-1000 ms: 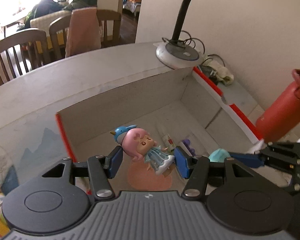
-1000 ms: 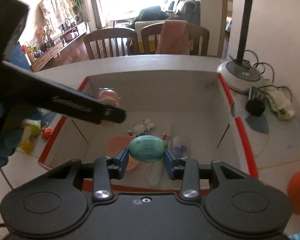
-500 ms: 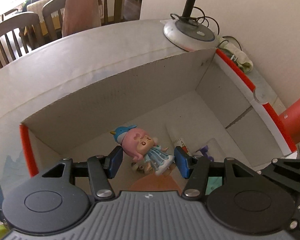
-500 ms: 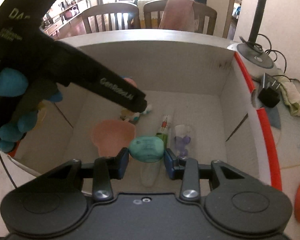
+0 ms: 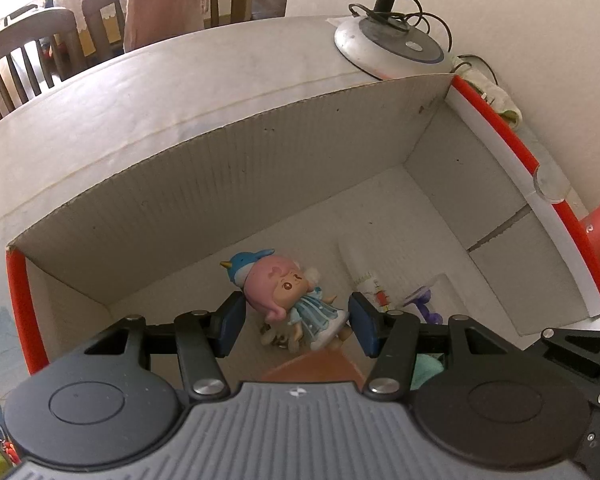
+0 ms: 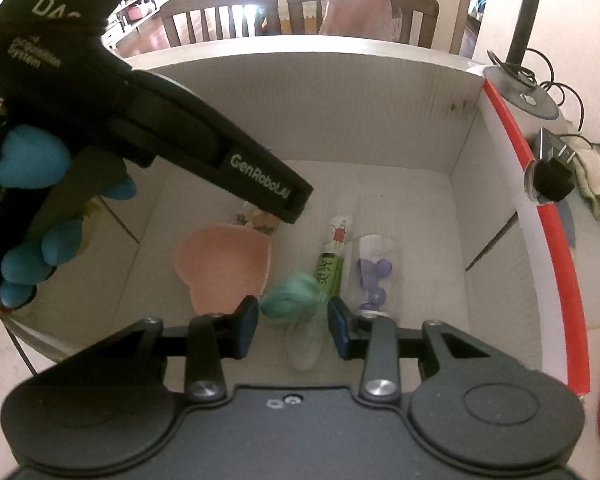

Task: Organize rigid objects
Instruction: 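Open left tool releasing the doll while right tool releases the ball in the box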

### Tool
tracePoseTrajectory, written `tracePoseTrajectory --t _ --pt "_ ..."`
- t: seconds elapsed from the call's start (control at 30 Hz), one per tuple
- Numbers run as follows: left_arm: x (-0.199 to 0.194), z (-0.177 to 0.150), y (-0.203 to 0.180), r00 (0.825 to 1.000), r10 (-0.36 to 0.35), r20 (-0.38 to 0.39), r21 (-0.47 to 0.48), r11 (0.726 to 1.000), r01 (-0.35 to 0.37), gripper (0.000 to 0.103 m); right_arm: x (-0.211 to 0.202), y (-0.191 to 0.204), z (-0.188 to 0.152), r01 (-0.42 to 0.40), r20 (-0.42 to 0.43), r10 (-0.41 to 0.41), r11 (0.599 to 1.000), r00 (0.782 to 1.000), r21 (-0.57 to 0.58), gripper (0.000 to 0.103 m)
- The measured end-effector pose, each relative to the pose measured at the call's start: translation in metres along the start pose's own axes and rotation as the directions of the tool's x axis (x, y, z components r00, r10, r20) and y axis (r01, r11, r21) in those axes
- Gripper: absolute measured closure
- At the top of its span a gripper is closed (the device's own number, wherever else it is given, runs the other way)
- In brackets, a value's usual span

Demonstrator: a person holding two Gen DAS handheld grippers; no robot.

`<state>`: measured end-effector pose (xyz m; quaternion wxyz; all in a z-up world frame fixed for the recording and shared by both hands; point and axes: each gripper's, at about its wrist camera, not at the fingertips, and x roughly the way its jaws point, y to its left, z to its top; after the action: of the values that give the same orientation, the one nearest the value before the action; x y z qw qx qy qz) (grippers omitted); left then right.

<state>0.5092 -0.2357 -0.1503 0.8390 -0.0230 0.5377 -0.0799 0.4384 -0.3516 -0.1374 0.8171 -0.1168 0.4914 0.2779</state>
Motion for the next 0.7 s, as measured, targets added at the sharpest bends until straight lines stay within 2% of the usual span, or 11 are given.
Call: tracePoseTrajectory --t 0.33,0.47,0.7 --pt "-0.003 -0.004 -0.002 0.999 0.032 -0.012 -0.003 0.999 -0.032 0.047 -0.009 -0.005 0.0 -0.023 0.022 0.022 0.999 1.0 0.026 0.055" --pt "-0.013 -0.007 0.001 1.0 0.027 0.01 -0.015 1.0 -0.027 0.042 -0.016 -0.006 0.001 -0.029 0.038 0.027 0.999 0.999 0.034 0.055" --pt "-0.044 -0.016 0.001 0.998 0.016 0.068 -0.02 1.0 -0.015 0.042 -0.034 -0.005 0.002 -0.044 0.077 0.04 0.998 0.996 0.047 0.052"
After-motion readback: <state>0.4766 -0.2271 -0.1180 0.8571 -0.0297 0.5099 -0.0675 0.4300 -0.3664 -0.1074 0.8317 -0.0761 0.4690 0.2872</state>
